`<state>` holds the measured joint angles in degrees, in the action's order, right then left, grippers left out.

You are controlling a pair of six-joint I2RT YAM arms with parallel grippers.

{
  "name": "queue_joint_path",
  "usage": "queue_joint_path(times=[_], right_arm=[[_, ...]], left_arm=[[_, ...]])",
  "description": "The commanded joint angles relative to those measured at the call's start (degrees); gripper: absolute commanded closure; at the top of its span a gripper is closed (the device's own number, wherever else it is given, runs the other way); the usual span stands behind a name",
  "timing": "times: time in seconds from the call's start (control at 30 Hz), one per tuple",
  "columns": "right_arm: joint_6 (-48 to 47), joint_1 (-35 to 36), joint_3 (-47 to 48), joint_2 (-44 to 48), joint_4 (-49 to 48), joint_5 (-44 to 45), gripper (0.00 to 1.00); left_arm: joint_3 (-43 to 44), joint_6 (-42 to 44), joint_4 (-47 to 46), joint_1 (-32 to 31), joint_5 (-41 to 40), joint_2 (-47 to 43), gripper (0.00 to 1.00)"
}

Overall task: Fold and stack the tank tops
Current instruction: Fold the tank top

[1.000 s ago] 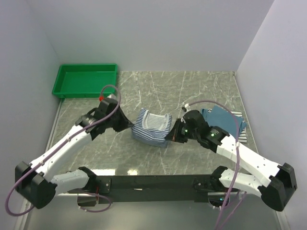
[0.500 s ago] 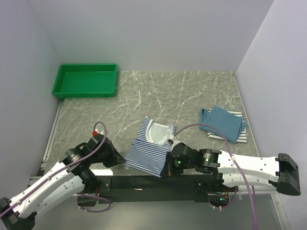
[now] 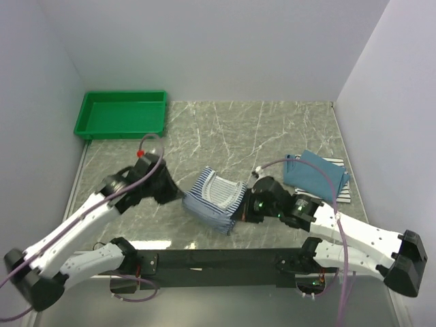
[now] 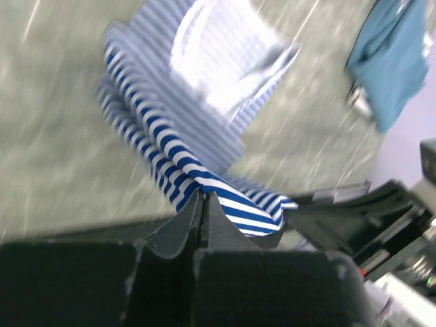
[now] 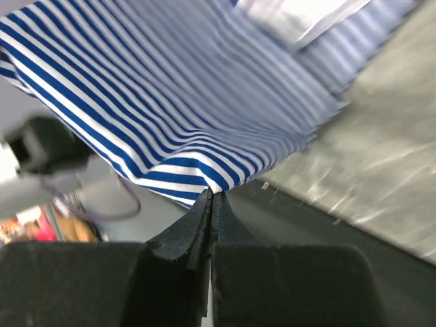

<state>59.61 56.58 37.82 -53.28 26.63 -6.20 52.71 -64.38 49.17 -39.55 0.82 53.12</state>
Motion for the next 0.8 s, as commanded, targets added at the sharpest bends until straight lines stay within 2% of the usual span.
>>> queue_joint_path(times=[0.0, 0.13, 0.17, 0.2, 0.33, 0.37, 0.47, 0.5, 0.57, 0.6, 0.67, 0.77], right_arm=[[-8.1, -9.0, 3.5, -2.2, -0.7, -6.5, 1.00], [-15.0, -19.8, 6.8, -8.8, -4.1, -13.0, 1.00], [-17.1, -21.9, 7.3, -10.3, -4.7, -15.2, 1.00], [-18.1, -26.8, 7.5, -13.3, -5.5, -16.7, 1.00], [-22.4, -35.7, 10.2, -23.4, -11.0, -20.5, 1.00], [-22.7, -37.0, 10.9, -26.1, -12.1, -21.5, 1.00], [-23.1, -40.3, 14.5, -36.7, -16.3, -24.4, 1.00], [-23.1, -41.0, 15.4, -41.4, -18.0, -25.6, 0.98], [-23.0, -42.9, 16.8, -44.6, -19.0, -23.9, 0.94], [-22.9, -43.9, 16.7, -46.2, -20.2, -22.8, 0.92], [-23.1, -46.3, 16.8, -46.6, -20.4, -21.3, 0.92], [-23.7, -48.0, 17.0, -45.2, -19.4, -19.0, 0.96]], left_arm=[[4.9, 7.2, -9.1, 4.7, 1.7, 8.4, 1.00], [11.1, 9.9, -20.0, 8.1, 4.1, 21.3, 0.99], [15.0, 10.6, -21.1, 8.3, 4.2, 27.3, 0.99], [17.1, 11.0, -22.4, 8.9, 4.8, 30.4, 0.99], [30.2, 11.8, -26.0, 10.1, 6.7, 45.9, 0.99], [32.6, 11.6, -26.8, 10.5, 7.6, 51.8, 0.99], [40.3, 11.2, -28.8, 11.9, 9.3, 62.5, 0.99], [42.1, 11.3, -29.4, 12.5, 9.5, 64.7, 0.99], [44.9, 11.4, -31.9, 13.0, 11.4, 69.0, 0.96], [45.0, 11.3, -36.6, 13.5, 12.6, 69.9, 0.94], [45.4, 10.9, -39.6, 14.1, 13.9, 71.2, 0.93], [48.1, 10.7, -41.1, 14.3, 15.7, 72.9, 0.98]])
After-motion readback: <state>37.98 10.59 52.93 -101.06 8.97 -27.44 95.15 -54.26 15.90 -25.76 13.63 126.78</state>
